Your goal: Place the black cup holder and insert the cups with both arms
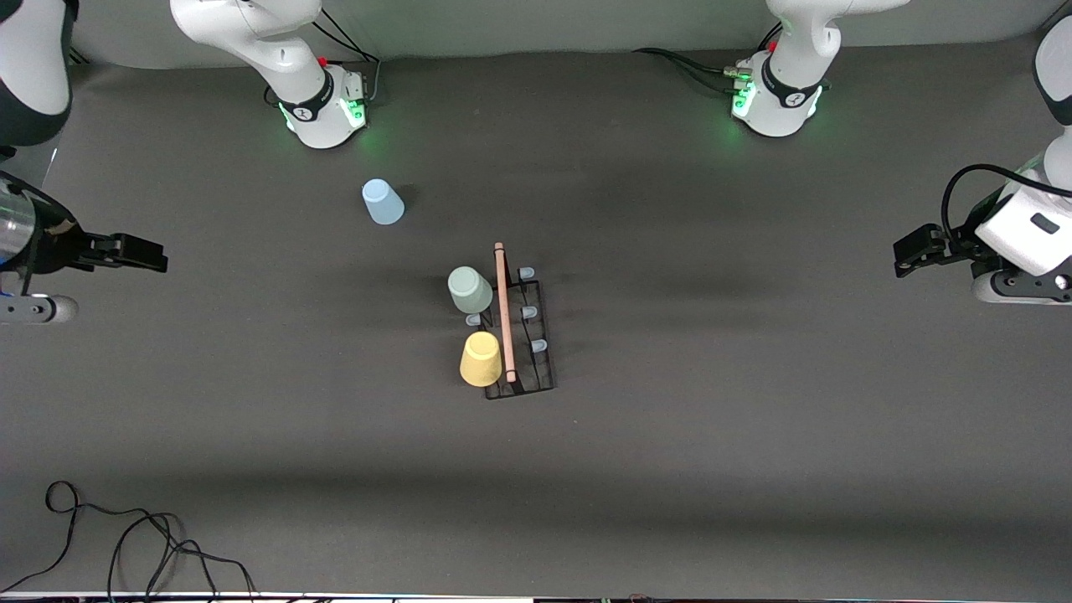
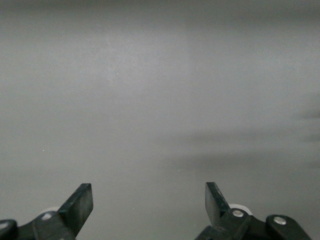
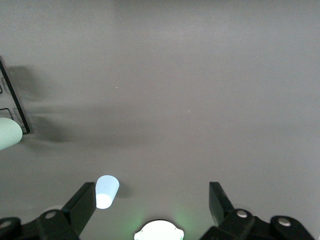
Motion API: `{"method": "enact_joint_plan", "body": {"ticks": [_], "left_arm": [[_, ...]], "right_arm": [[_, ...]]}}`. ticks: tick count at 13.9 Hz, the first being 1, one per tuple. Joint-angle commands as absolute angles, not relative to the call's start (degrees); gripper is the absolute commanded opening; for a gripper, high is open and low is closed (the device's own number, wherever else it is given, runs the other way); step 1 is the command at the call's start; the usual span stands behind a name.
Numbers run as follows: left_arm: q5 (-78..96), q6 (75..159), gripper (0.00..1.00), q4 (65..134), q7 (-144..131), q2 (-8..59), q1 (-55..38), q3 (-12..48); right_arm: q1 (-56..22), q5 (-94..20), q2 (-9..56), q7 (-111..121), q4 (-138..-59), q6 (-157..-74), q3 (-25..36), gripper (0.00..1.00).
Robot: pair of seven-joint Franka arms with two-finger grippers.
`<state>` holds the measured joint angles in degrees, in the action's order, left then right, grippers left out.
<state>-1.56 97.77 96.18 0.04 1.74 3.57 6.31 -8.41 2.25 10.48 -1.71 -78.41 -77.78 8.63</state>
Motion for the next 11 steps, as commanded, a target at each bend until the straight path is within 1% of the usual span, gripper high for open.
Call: {"method": "enact_joint_plan", "body": {"ticks": [1, 3, 5, 11], "left_arm": [[-1.58, 96.94, 1.0, 95.62, 0.18, 1.67, 3.08, 6.06], [-1.58, 97.03, 1.0, 95.62, 0.09, 1.67, 2.99, 6.06], [-1.58, 97.73, 1.0, 95.62, 0.09, 1.58, 3.25, 6.06], [-1.58, 97.82, 1.0, 95.62, 0.09, 1.76, 3.25, 6.06]], "right_arm": [[-3.97, 4.04, 3.98, -0.62, -87.16, -82.68, 4.23, 1.0], [-0.63, 3.78, -0.59, -0.62, -93.83, -87.43, 1.59, 1.0], [0.79, 3.34, -3.33, -0.53, -98.77, -92.0, 0.97, 1.0], [0.88, 3.78, -1.94, -0.88, -95.71, -92.2, 0.18, 1.0]]}}
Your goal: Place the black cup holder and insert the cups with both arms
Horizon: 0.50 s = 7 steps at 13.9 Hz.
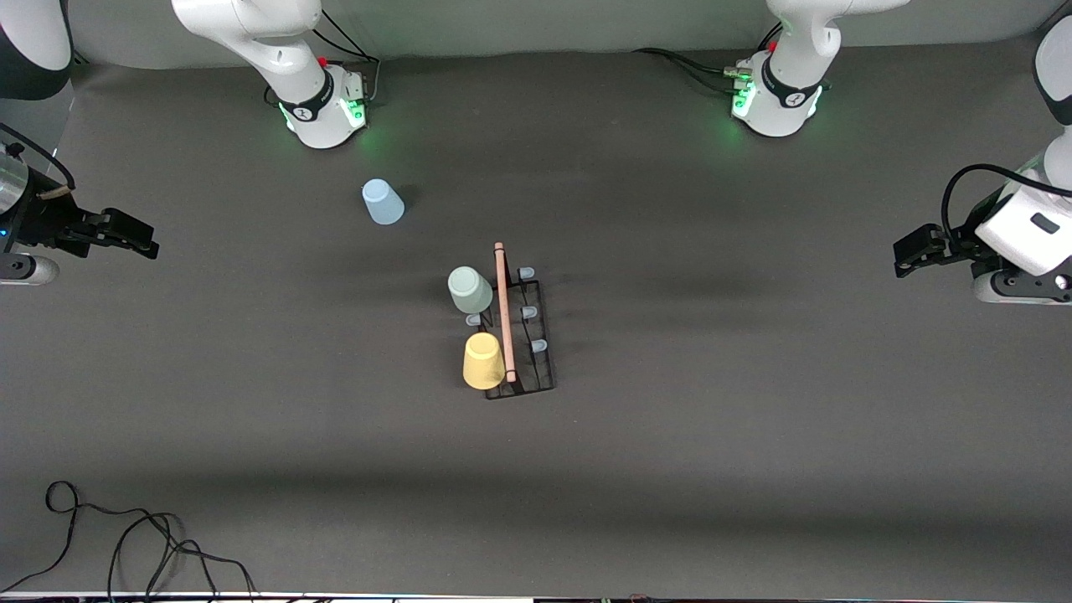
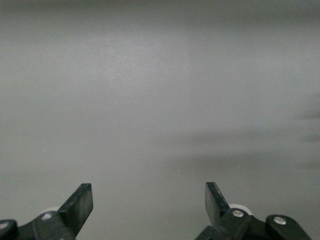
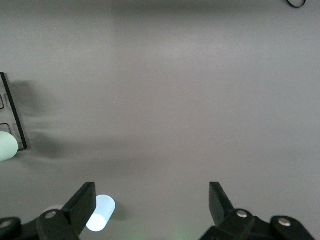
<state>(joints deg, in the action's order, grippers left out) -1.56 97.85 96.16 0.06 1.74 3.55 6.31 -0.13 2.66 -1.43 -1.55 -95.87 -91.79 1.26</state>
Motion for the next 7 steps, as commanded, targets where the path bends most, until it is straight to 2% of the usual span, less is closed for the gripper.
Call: {"method": "enact_joint_plan", "body": {"ticks": [1, 7], "left_arm": [[-1.58, 97.82, 1.0, 95.62, 0.09, 1.76, 3.25, 6.06], [-1.58, 97.82, 1.0, 95.71, 0.09, 1.85, 3.25, 6.06]], "right_arm": [[0.79, 3.78, -1.93, -0.79, -95.71, -92.2, 0.18, 1.0], [0.26, 3.69, -0.26, -0.7, -94.48, -91.76, 0.53, 1.0]]}}
